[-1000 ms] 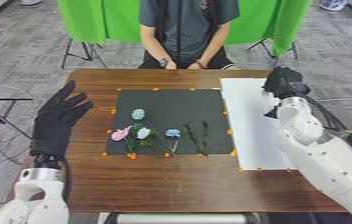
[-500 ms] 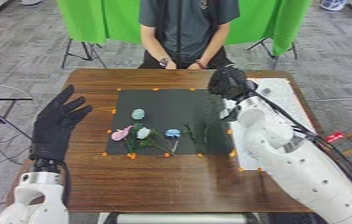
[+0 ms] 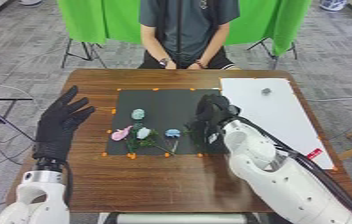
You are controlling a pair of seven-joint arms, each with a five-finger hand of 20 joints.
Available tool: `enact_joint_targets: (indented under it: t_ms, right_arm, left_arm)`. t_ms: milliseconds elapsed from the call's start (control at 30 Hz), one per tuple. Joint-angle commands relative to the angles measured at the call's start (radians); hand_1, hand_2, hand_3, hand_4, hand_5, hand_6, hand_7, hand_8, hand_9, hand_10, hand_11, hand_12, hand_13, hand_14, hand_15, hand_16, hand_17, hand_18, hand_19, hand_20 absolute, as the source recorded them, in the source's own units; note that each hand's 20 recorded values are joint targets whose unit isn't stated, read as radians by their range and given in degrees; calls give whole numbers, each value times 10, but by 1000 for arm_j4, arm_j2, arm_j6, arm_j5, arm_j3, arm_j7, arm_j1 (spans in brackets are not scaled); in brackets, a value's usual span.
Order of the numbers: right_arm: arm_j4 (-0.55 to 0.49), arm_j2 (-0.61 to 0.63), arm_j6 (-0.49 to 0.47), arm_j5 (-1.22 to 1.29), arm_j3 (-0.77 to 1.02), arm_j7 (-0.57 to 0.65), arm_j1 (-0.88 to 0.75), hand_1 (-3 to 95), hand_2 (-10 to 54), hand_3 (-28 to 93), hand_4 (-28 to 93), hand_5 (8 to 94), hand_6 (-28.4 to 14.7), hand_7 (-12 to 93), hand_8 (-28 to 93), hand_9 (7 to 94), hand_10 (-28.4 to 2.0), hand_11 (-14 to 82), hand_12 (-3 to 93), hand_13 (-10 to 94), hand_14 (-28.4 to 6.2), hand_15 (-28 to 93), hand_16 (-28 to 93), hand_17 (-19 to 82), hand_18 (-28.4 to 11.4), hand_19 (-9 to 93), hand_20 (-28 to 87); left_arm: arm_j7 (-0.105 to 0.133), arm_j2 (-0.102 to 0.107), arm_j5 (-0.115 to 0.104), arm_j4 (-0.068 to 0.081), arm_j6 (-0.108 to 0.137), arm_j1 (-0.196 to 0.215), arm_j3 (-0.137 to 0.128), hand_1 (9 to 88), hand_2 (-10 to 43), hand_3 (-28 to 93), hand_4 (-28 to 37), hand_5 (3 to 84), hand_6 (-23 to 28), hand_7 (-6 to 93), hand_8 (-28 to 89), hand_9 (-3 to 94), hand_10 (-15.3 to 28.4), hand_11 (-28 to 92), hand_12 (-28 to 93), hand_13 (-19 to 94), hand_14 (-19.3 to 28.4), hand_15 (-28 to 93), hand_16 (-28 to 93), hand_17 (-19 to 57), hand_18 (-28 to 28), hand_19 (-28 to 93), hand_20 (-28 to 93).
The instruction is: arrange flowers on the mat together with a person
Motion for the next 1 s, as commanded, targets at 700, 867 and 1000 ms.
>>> enact_joint_targets:
  t_ms: [700, 867, 1000]
  right_arm:
    - [-65, 38, -11, 21, -31, -3, 28, 365, -95, 752, -272, 693, 51, 160, -125, 774, -115, 354, 193, 712, -78, 645, 184, 254, -201, 795, 279]
    - [-129, 62, -10, 71, 10, -12, 11, 354, -95, 749, -265, 691, 47, 162, -132, 772, -115, 365, 194, 709, -81, 652, 186, 255, -204, 797, 280]
    - [-237, 83, -1, 229, 136, 19, -85, 322, -82, 751, -254, 662, 32, 156, -130, 731, -127, 328, 179, 673, -98, 616, 168, 250, -212, 762, 260]
  left_arm:
    - [56, 46, -40, -6, 35, 28, 22, 236, 51, 785, -280, 380, 63, 96, -83, 373, 182, 213, 90, 291, 268, 452, -73, -65, 260, 540, 218]
    - [66, 49, -44, -6, 41, 34, 21, 237, 51, 784, -280, 380, 62, 96, -82, 373, 182, 213, 90, 292, 268, 452, -72, -65, 260, 540, 218]
    - [57, 52, -30, -3, 40, 35, 25, 236, 52, 782, -281, 381, 60, 93, -83, 373, 180, 208, 87, 293, 268, 446, -75, -66, 261, 535, 215]
